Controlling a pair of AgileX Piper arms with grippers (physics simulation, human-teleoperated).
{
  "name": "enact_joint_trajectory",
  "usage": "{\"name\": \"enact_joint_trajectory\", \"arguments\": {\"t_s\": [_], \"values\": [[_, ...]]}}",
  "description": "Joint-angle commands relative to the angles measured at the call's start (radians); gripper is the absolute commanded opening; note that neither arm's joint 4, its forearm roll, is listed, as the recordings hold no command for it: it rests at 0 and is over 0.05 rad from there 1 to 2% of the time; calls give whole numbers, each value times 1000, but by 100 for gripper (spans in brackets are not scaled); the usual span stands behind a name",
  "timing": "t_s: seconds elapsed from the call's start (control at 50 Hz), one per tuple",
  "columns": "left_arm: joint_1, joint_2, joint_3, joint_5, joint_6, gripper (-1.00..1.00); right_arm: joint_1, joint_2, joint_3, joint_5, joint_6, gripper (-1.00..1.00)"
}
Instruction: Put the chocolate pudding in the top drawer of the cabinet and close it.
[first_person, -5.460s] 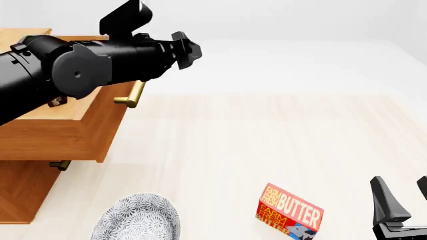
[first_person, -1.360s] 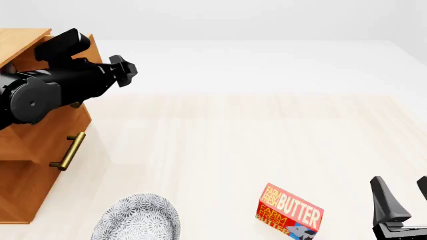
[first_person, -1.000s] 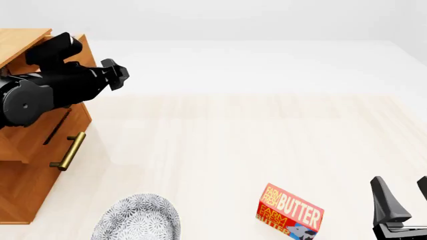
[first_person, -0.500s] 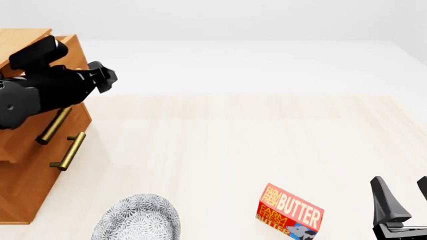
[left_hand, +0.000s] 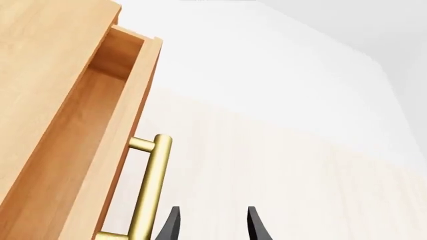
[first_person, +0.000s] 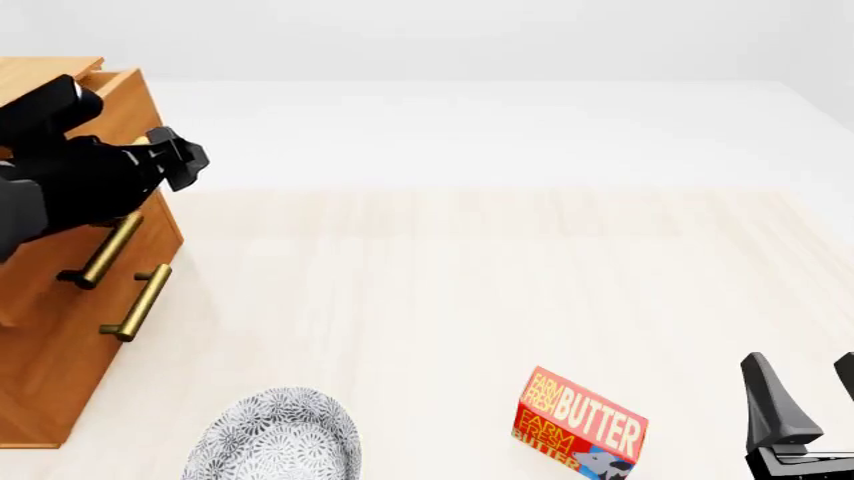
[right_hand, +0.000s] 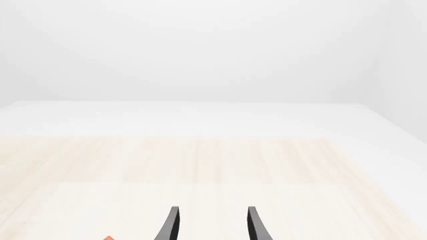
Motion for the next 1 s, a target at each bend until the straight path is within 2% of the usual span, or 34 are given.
{"name": "enact_joint_trajectory", "arguments": {"t_s": [0.02, 0.24, 0.5, 0.72, 1.0], "values": [[27, -17, 2, 15, 15, 100, 0, 0, 0, 0, 0, 100], [47, -5, -6, 21, 38, 100, 0, 0, 0, 0, 0, 100], [92, -23, 43, 0, 42, 100, 0, 0, 0, 0, 0, 100], [116, -26, 50, -10, 49, 100, 0, 0, 0, 0, 0, 100], [146, -15, 17, 8, 77, 100, 0, 0, 0, 0, 0, 100]]}}
